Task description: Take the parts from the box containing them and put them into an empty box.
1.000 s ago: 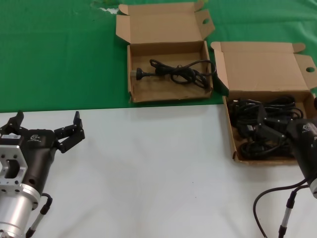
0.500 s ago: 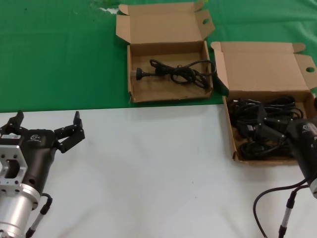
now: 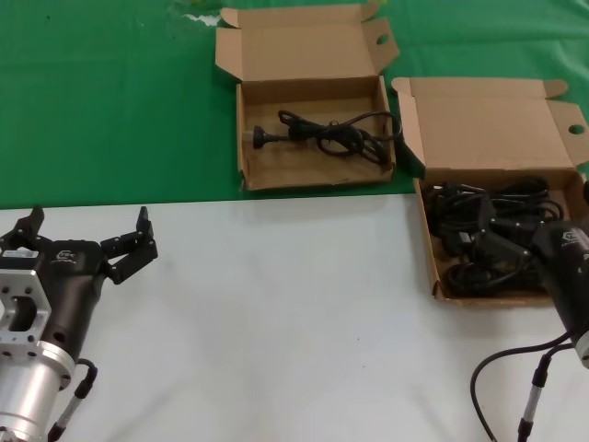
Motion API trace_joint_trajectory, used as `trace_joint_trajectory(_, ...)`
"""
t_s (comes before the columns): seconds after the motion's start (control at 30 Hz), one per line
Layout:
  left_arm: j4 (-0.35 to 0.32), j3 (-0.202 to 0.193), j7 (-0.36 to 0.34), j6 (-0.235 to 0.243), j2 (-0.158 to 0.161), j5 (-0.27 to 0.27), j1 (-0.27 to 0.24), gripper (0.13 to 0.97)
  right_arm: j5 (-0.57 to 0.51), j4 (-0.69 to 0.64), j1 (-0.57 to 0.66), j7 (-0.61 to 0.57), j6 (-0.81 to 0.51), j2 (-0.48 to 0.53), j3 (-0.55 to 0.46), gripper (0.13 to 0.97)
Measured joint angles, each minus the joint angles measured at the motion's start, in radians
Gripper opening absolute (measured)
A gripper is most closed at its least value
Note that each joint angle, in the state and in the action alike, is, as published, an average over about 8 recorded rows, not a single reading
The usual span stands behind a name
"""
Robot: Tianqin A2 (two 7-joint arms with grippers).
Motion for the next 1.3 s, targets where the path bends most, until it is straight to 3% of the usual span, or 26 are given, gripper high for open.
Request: trace_joint_trajectory(1.3,0.000,0.000,0.000,0.000,0.000,0.000,0.000,0.966,0.000,0.000,0.000,0.000,0.000,0.000,0.000,0.966)
